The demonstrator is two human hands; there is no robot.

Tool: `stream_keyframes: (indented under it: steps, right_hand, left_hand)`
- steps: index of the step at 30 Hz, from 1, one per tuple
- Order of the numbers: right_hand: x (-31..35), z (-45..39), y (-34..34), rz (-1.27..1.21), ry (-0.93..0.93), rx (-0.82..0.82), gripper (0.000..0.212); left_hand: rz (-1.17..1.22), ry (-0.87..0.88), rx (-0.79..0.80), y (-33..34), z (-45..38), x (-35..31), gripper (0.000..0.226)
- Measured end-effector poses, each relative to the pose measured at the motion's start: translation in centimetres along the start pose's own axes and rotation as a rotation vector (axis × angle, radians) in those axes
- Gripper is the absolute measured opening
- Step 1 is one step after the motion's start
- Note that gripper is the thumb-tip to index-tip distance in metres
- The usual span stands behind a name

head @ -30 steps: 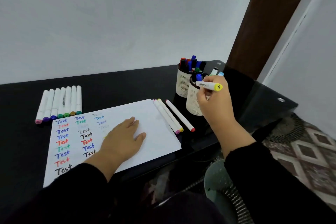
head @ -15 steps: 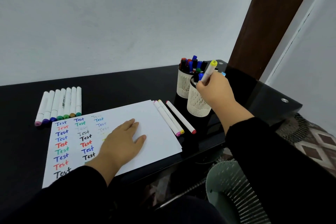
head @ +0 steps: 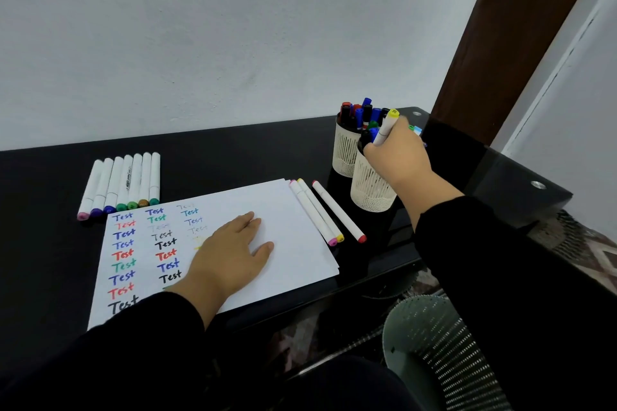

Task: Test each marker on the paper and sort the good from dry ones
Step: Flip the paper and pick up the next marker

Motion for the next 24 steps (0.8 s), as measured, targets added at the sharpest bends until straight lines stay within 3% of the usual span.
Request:
stream_keyframes:
  steps: [4,8,13,24]
  right_hand:
    - [-0.29,-0.22,0.5,0.036,0.003,0.034,0.029]
    - [0.14,-0.31,0.35,0.029,-0.034,0.047,0.017]
    - [0.4,0.07,-0.35,-0.067,-0.065,-0.039,0.012]
    - [0.47,0.43,0.0,-0.028,-0.107,-0.057,0.017]
  left_hand:
    - [0.006,-0.006,-0.005,0.03,0.03,0.1,0.061]
    - [0.007,-0.01,-0.012,-0.03,0.07,0.03,0.06]
    - [-0.002,-0.003,-0.004,-0.06,0.04,-0.14,0.061]
    - [-0.053,0.002,-0.004,-0.05,0.18,-0.22,0.061]
Point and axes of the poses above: each hand's wrist, its own z-axis away from the middle knuckle, its own y-axis out of the palm, x = y × z, the point moved 9 cm from there along -z, towards the middle knuckle, and after that the axes turned 15 degrees about -x, right-handed, at the moved point
